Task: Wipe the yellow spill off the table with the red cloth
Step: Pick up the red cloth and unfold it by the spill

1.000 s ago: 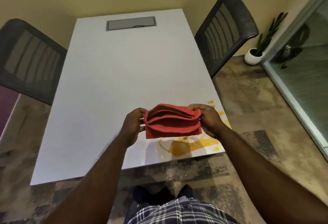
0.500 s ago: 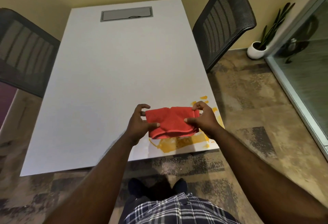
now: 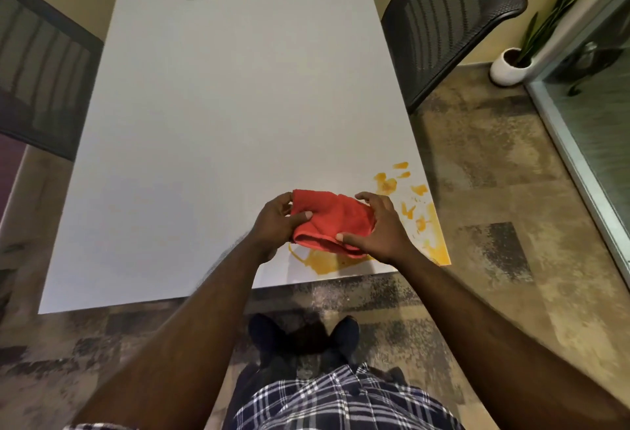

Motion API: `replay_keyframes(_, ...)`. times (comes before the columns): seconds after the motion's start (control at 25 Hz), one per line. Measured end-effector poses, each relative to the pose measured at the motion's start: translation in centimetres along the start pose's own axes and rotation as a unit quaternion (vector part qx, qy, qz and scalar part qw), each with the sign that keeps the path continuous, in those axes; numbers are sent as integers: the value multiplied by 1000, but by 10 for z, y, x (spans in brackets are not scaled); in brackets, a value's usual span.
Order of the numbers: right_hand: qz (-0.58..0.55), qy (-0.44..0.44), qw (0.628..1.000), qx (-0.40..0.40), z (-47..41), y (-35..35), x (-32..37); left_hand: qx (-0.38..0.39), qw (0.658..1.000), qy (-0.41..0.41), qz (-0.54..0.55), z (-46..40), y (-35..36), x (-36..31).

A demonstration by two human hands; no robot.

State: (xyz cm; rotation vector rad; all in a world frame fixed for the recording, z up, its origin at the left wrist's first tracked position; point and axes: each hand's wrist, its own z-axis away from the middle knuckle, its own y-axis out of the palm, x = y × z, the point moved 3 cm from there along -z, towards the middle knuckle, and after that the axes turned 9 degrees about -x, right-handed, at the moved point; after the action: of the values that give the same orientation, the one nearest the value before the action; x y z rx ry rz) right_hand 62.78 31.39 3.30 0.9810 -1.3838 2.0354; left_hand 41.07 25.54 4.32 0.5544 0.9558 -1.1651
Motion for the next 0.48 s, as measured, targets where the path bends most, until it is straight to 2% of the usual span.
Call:
replay_keyframes(0.12,147,-18,989,-2,11,6,1,36,999,10,-11,-2,4,-2)
replay_keyframes(0.2,178,-30,984,-6,15,12,2,68,997,19,-34,-3,7,-6)
replay_keyframes(0.28,107,-21,994,4,16,18,5,98,993,35,-54,-3,11,-12)
replay_keyframes(0.36,-45,33,998,2,18,19,4,109,991,55,-63,-4,13,-19)
replay_keyframes(0.44,-178,90,980,-8,19,13,-3,111,990,65,-57,-7,14,-24)
replay_keyframes(0.48,-210,110,971,4,20,9,-7,115,990,65,-51,-8,14,-25)
